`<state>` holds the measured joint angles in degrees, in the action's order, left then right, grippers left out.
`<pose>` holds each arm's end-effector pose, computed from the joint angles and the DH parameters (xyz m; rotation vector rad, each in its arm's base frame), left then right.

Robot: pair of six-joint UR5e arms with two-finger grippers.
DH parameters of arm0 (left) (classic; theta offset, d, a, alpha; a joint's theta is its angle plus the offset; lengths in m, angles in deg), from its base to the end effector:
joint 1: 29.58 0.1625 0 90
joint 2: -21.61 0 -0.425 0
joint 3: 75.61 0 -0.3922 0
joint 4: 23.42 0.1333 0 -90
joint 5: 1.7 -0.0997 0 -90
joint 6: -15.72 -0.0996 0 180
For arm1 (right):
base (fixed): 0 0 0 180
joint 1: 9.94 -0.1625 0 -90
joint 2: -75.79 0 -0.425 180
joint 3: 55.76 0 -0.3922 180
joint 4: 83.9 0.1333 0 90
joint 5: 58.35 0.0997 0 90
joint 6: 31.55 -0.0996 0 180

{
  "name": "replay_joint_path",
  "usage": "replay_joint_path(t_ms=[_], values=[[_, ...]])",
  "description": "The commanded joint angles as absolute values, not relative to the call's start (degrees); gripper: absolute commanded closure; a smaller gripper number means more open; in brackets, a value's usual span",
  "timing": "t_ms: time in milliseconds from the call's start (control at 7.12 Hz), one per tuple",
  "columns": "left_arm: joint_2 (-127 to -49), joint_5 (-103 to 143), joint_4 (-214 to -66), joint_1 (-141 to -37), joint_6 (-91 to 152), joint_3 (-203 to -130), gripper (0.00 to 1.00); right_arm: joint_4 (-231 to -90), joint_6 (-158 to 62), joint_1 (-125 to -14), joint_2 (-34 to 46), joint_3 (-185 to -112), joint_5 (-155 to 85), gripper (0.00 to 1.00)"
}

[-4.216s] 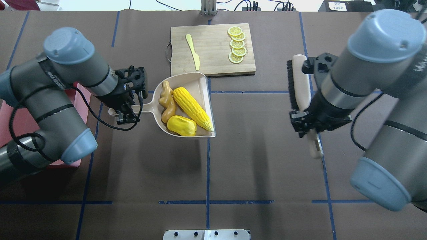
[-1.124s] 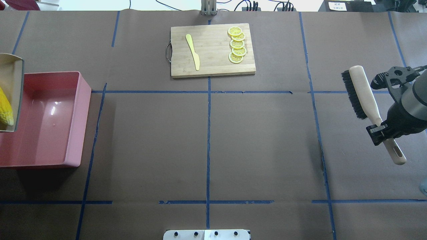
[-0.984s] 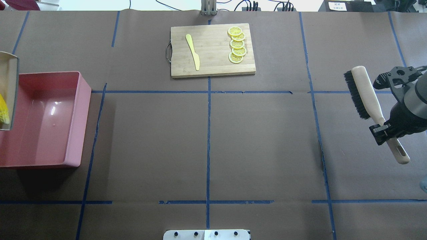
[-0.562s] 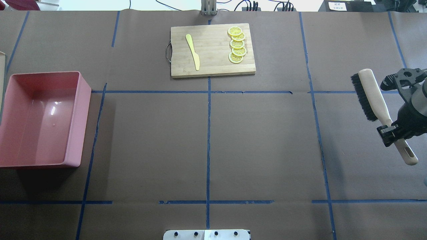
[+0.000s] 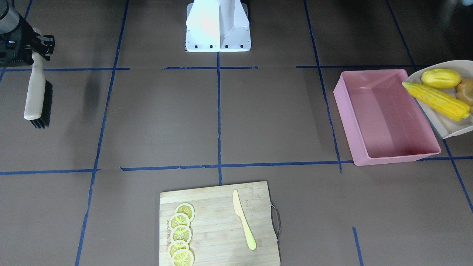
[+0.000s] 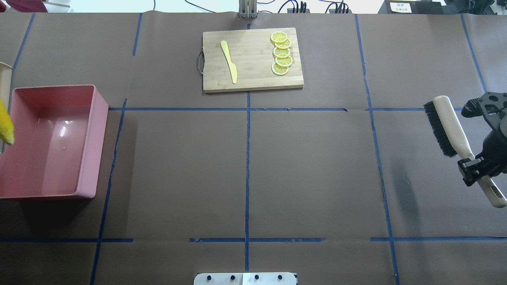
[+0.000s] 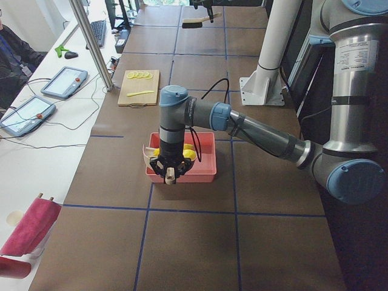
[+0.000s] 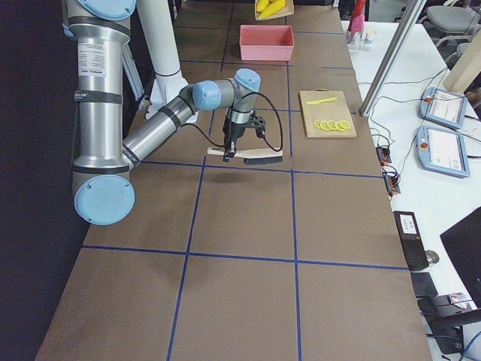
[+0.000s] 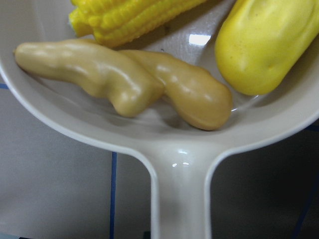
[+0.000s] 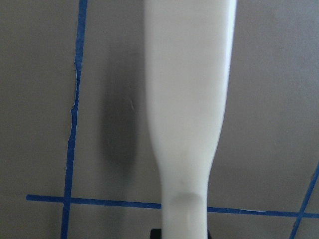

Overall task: Sweep and dump trash into bin
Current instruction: 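Tip the dustpan with the left gripper to dump the items into the bin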

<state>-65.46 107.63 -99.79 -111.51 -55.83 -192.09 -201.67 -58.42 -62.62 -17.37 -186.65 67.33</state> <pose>-0.0359 -0.4618 0.5056 0.3513 0.2133 1.4011 -0.1821 -0.3629 0.4093 -0.1880 -0.6169 -0.2302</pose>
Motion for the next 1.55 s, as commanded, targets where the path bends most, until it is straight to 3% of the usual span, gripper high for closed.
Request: replay_joint_path(t_ms=[0, 1124, 1405], values=[[-65.6, 104.0, -98.1, -109.4, -55.3, -193.8, 1.00, -195.2, -58.5, -62.8, -20.3, -184.7, 67.6, 0.97], [-65.6, 96.8, -95.1, -107.4, -55.7, -196.7, 1.00, -193.3, -58.9, -62.8, -21.5, -184.7, 67.9, 0.98], [-65.8, 97.0, -94.7, -107.4, -55.7, -196.8, 1.00, -173.0, -63.8, -62.7, -30.1, -179.8, 67.5, 0.99]])
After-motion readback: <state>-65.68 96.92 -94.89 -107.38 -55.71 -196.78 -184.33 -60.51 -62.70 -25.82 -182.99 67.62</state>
